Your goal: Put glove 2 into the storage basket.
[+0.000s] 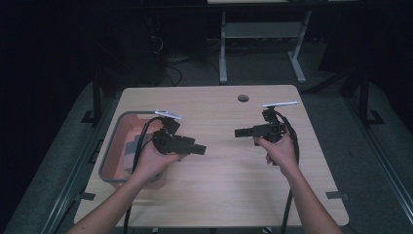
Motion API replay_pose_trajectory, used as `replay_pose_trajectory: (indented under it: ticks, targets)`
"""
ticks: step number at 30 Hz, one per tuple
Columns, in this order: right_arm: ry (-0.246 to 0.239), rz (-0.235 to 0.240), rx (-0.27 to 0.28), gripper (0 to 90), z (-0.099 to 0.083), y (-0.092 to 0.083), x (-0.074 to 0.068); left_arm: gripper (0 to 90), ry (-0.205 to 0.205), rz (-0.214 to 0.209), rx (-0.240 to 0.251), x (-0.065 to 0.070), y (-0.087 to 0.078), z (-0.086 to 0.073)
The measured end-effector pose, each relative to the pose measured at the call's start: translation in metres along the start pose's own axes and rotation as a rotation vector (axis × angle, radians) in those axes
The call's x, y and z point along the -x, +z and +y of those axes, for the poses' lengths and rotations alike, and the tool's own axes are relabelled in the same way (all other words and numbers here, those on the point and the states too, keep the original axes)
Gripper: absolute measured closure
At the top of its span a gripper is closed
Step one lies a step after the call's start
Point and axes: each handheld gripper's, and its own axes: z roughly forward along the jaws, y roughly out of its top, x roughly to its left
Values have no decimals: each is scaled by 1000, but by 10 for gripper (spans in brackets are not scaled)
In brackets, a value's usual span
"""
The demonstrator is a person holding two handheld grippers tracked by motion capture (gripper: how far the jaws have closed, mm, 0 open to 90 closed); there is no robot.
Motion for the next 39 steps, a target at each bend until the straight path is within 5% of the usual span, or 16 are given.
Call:
replay_pose_trajectory:
  ticks: [39]
  targets:
    - [81, -74, -8, 349, -43, -35, 46, 282, 31, -92, -52, 30, 45, -26]
